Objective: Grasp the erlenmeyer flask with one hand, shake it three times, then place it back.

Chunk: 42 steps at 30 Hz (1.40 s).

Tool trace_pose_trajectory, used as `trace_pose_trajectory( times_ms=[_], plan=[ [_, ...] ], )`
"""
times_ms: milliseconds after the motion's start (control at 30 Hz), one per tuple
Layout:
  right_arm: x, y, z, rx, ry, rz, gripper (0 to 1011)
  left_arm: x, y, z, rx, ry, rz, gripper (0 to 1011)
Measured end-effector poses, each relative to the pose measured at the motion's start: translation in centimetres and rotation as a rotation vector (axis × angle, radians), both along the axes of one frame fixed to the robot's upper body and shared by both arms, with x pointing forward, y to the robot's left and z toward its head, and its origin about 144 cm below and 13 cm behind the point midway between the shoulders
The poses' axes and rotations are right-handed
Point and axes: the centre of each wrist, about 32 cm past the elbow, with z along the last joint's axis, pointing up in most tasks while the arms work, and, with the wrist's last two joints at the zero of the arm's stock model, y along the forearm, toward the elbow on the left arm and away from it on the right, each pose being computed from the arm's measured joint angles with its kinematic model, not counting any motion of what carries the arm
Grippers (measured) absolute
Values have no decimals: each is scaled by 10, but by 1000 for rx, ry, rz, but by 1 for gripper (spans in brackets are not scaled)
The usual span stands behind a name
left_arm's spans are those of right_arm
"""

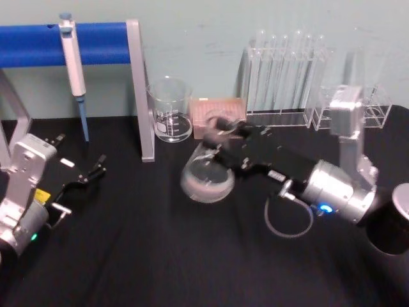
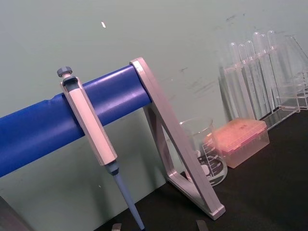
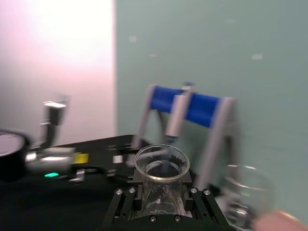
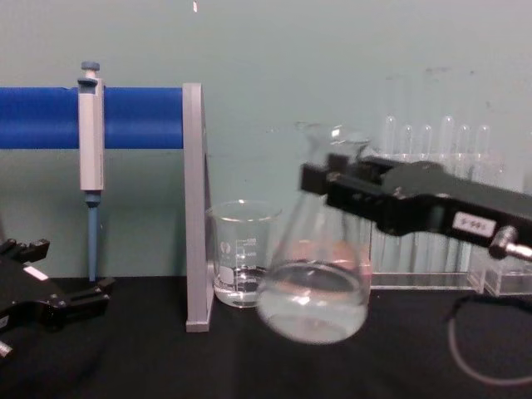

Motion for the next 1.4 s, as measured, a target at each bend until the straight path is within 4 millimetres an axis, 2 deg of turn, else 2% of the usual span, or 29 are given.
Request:
trace_pose_trajectory(
  times_ms=[467, 733, 1000, 1400],
  plan=[
    [-14, -44, 3, 18, -34, -483, 449, 0, 0, 0, 0, 0, 0, 1001],
    [-19, -58, 6, 14, -37, -630, 449, 0, 0, 0, 0, 0, 0, 1001],
    [-18, -54, 6, 14, -34, -613, 449, 0, 0, 0, 0, 0, 0, 1001],
    [-9, -26, 6, 18, -22, -279, 449, 0, 0, 0, 0, 0, 0, 1001]
  ],
)
